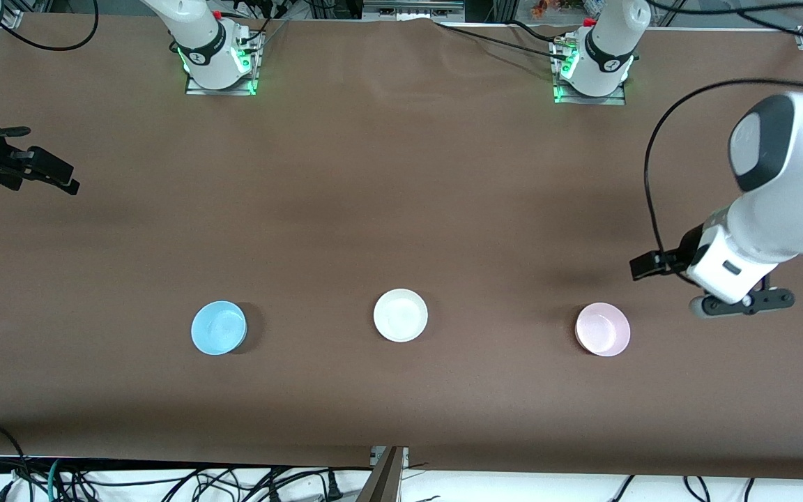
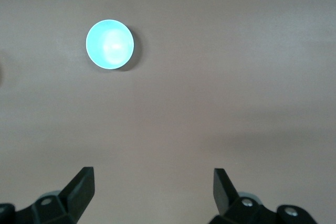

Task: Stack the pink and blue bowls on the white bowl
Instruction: 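Lower the left gripper onto the rim of the pink bowl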

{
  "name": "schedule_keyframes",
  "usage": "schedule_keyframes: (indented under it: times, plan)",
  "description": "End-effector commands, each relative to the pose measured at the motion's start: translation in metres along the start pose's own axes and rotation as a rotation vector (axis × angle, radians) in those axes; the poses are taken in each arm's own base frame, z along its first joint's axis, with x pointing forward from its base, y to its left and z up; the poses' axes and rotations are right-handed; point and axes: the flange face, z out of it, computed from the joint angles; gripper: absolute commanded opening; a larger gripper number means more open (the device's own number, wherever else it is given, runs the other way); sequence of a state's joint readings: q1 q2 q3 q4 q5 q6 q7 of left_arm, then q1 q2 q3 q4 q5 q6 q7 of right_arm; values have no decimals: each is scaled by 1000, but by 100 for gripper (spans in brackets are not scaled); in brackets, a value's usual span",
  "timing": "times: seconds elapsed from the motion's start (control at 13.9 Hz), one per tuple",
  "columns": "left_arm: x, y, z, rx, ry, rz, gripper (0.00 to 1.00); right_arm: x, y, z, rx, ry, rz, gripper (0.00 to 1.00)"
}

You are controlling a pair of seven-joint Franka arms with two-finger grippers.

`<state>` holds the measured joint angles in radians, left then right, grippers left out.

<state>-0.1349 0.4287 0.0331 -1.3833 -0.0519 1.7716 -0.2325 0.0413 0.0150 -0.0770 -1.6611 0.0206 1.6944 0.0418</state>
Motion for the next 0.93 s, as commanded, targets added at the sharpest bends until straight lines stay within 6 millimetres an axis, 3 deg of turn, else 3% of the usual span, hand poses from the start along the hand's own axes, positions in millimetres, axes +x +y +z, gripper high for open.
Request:
schedule_keyframes:
  times: [0.0, 0.29, 0.5, 0.65, 0.86]
  plan:
    - [19, 6, 40, -13, 5, -6, 100, -3, 0, -6, 7, 6, 13, 100]
    - [34, 23, 117, -13, 39, 8, 100, -3, -1, -6, 7, 7, 10, 100]
    - [33, 33, 158, -26, 77, 17, 100, -3, -1, -7, 7, 10, 12, 100]
    - [29, 56, 193, -19, 73, 42, 100, -3, -2, -6, 7, 9, 9, 100]
    - [22, 54, 223, -16, 80, 43, 100, -1, -2, -9, 7, 21, 9, 100]
